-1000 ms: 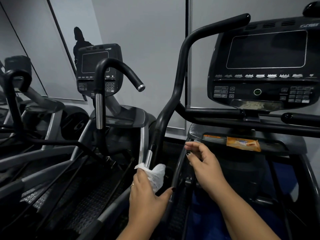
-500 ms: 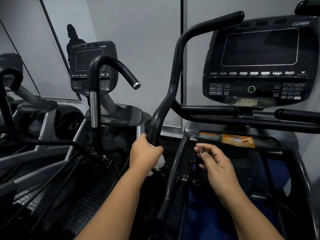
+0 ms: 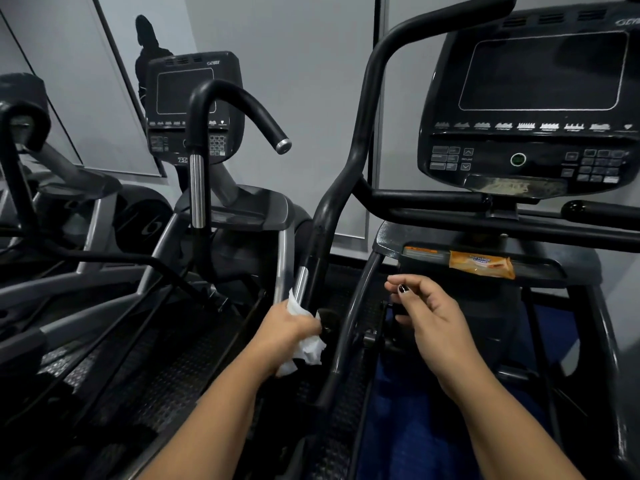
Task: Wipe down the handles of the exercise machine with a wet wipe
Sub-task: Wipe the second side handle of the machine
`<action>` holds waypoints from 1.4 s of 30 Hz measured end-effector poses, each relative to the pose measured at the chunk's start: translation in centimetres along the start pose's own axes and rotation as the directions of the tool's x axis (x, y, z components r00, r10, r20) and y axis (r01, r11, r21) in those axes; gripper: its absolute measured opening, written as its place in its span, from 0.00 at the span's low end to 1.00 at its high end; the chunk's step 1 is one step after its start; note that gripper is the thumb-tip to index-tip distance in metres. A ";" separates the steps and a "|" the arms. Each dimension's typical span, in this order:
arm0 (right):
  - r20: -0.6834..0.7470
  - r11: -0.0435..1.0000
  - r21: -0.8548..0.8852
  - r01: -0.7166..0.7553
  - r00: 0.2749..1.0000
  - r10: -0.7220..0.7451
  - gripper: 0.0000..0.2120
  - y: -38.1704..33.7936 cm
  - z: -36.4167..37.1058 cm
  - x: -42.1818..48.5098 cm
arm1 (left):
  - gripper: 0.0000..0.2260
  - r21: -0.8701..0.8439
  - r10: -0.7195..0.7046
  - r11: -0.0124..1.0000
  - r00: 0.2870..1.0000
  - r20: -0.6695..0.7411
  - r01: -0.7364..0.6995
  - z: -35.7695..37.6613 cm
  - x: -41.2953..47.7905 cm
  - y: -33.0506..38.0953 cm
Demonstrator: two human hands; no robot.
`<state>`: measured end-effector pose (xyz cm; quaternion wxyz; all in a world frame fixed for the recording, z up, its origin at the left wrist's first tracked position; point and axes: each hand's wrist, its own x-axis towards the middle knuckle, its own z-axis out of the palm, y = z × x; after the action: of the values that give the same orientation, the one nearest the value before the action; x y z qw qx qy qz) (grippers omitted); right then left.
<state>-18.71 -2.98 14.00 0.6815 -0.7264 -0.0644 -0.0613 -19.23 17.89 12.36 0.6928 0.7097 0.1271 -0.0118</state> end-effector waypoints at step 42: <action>0.070 0.999 -0.049 0.002 0.998 0.002 0.12 0.3 1.7 -0.4 | 0.09 -0.063 -0.098 0.991 0.951 0.294 0.122 -1.0 2.9 2.0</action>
<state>-19.09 -1.32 13.54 0.6609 -0.7445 -0.0866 -0.0375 -16.14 19.31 13.82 0.7302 0.6636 0.0637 -0.1492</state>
